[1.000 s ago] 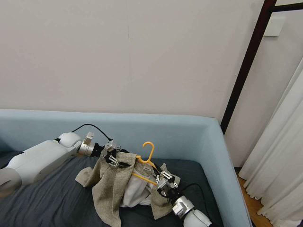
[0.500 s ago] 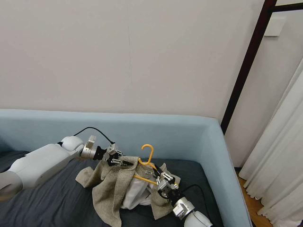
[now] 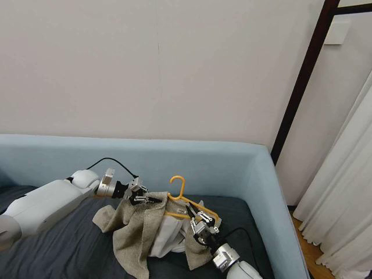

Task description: Pick up the clothes from the sofa and hang them on the clothes hanger.

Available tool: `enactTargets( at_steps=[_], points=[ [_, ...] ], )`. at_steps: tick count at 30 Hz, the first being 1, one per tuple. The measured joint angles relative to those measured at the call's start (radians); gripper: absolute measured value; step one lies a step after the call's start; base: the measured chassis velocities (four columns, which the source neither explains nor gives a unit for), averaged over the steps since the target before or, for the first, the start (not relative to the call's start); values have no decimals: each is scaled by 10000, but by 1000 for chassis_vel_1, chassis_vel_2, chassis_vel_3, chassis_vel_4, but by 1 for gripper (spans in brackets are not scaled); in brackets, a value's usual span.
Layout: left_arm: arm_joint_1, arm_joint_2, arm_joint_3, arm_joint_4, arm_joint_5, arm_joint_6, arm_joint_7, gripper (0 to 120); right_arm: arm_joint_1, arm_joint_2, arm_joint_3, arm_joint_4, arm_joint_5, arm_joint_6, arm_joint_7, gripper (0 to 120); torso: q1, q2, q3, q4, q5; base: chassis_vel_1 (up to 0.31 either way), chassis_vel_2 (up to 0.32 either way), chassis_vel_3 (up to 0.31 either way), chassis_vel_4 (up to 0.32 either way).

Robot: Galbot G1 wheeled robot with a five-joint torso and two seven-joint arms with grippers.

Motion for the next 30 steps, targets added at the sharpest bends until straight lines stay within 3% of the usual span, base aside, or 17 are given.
enactTargets(
  at_steps=[11, 15, 19, 25, 30],
  points=[
    [856, 419, -1410, -83, 9, -339, -602, 8, -986, -705, 250, 1168, 883, -126, -2, 68, 0, 0, 0, -3, 5, 0, 0, 0, 0],
    [1249, 681, -1875, -366, -34, -386, -731, 8, -1348, -858, 273, 1237, 2324, -631, 76, 87, 0, 0, 0, -2, 3, 0, 0, 0, 0],
    [1645, 815, -2267, -633, -73, -390, -856, 8, -1157, -740, 98, 952, 3708, -1300, 235, 97, -2, 0, 0, 1, 4, 0, 0, 0, 0],
    [2234, 997, -2983, -1061, -213, -383, -984, 8, -173, -346, -356, 17, 6483, -2681, 426, 100, -2, 0, 1, -1, 3, 0, 0, 0, 0],
    [2503, 1300, -3121, -1444, -229, -376, -981, 8, 633, -77, -652, -768, 7835, -3226, 386, 100, -1, 0, 1, 0, 4, 0, 0, 0, 0]
  ],
)
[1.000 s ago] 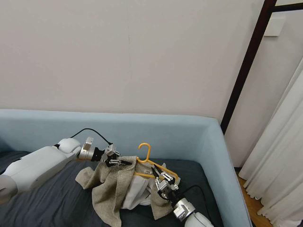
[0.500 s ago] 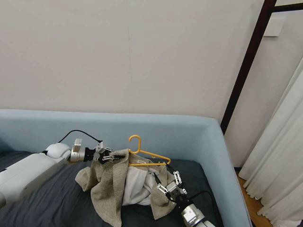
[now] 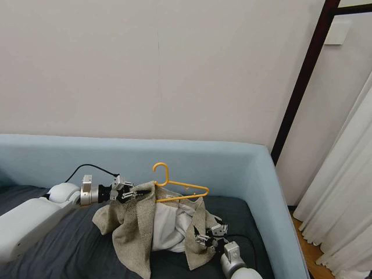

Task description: Pick up the clothes from the sofa and hang them on the clothes hanger.

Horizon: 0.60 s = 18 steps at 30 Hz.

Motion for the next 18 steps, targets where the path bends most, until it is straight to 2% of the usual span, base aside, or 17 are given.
enactTargets(
  at_steps=[6, 13, 18],
  points=[
    [586, 266, -297, -428, 0, 9, -5, 8, 1025, 501, -272, -903, 965, -432, 92, 100, 0, 0, 0, 1, -2, 0, 0, 0, 0],
    [882, 497, -495, -605, 5, 28, -2, 8, 1842, 1211, -608, -2170, 702, -636, 381, 100, 1, 0, 0, 1, 0, 0, 0, 0, 0],
    [841, 533, -476, -715, 1, 58, 5, 8, 1979, 1509, -715, -2598, 598, -735, 459, 100, 1, 0, 0, -1, 1, 0, 0, 0, 0]
  ],
)
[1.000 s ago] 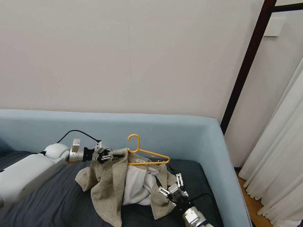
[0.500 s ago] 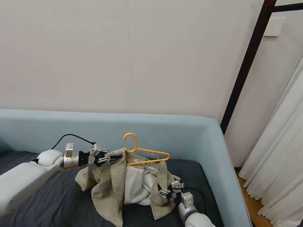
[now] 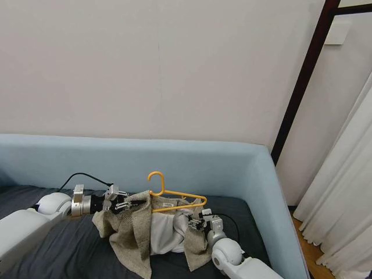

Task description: Pick up the clothes from the sofa and hang them on the clothes hanger.

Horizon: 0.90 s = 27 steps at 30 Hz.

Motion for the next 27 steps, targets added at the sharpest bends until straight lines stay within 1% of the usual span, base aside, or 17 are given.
enactTargets(
  at_steps=[2, 5, 6, 8, 9, 10, 11, 13, 15, 16, 18, 19, 23, 24, 27],
  points=[
    [1, 0, 6, -8, 1, 4, 0, 8, 0, 38, -9, -50, -31, -5, 7, 100, 0, 0, 0, 0, -1, 0, 0, 0, 0],
    [54, 3, 10, -21, 0, 12, 0, 8, -62, 120, -14, -198, -171, -12, 16, 88, 0, 0, 0, 1, -1, 0, 0, 0, 0],
    [54, 3, 10, -21, 0, 12, 0, 8, -62, 120, -14, -198, -171, -12, 16, 88, 0, 0, 0, 1, -1, 0, 0, 0, 0],
    [92, 13, 5, -20, 5, 13, 1, 8, -116, 87, -13, -201, -200, -12, 13, 79, 0, 0, 0, 0, -1, 0, 0, 0, 0],
    [92, 13, 5, -20, 5, 13, 1, 8, -116, 87, -13, -201, -200, -12, 13, 79, 0, 0, 0, 0, -1, 0, 0, 0, 0],
    [114, 19, -6, -15, 12, 15, 1, 8, -151, 58, -14, -195, -205, -12, 7, 74, 0, 0, 0, 0, 0, 0, 0, 0, 0],
    [120, 20, -8, -10, 15, 16, 2, 8, -163, 47, -14, -189, -204, -12, 4, 71, 0, -1, 0, 0, -1, 0, 0, 0, 0],
    [130, 17, -23, 7, 23, 33, 5, 8, -249, 15, -26, -138, -117, -80, -11, 49, 0, 0, 0, 0, 0, 0, 0, 0, 0],
    [131, 18, -23, 4, 23, 34, 6, 8, -252, 17, -31, -138, -110, -85, -13, 48, 0, 0, 0, 1, -1, 0, 0, 0, 0],
    [139, 55, -23, -37, 22, 44, 8, 8, -273, 35, -58, -143, -80, -111, -16, 41, 0, 0, 0, 0, 0, 0, 0, 0, 0],
    [166, 116, -41, -82, 18, 56, 14, 8, -279, 45, -64, -156, -35, -141, -2, 30, 0, 0, 0, 1, 1, 0, 0, 0, 0],
    [166, 116, -41, -82, 18, 56, 14, 8, -279, 45, -64, -156, -35, -141, -2, 30, 0, 0, 0, 1, 1, 0, 0, 0, 0],
    [304, 172, -159, -118, 13, 62, 29, 8, -297, -6, -43, -140, 74, -193, 95, 12, 0, 0, 0, 1, 0, 0, 0, 0, 0],
    [304, 172, -159, -118, 13, 62, 29, 8, -297, -6, -43, -140, 74, -193, 95, 12, 0, 0, 0, 1, 0, 0, 0, 0, 0],
    [398, 179, -247, -151, 13, 62, 31, 8, -327, -46, -7, -105, 118, -222, 159, 1, 0, 0, 0, 1, 0, 0, 0, 0, 0]
  ],
)
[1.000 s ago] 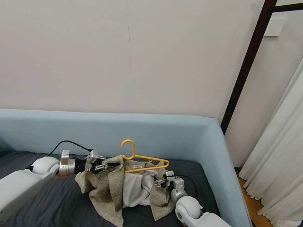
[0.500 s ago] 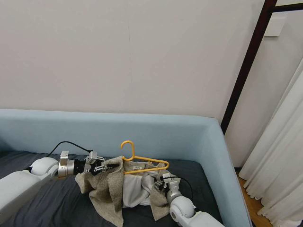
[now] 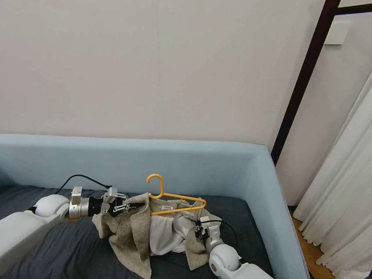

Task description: Pick up the clothes from the sofa and hang them on the clothes hanger.

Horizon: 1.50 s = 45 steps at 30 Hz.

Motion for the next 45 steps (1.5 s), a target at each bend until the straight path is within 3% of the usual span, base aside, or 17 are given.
enactTargets(
  at_steps=[9, 18, 37, 45],
  points=[
    [287, 186, -286, -84, 67, -48, 77, 8, -240, -287, 381, 374, -104, 34, 64, 0, 0, 0, 0, 0, 0, 0, 0, 0, 0],
    [554, 483, -619, -90, 240, -87, 281, 8, -489, -1184, 917, 1579, -191, 177, 54, 0, 0, 0, 0, -1, 0, 0, 0, 0, 0],
    [1219, 770, -1682, 29, 1036, 120, 4, 8, -1351, -3329, 1213, 6384, 323, -60, 421, 0, -1, 0, -1, 2, 1, 0, 0, 0, 0],
    [872, 400, -1300, 180, 969, 329, -395, 8, -1349, -3992, 1345, 7638, 873, -300, 690, 0, 0, 0, -1, -3, 1, 0, 0, 0, 0]
  ],
)
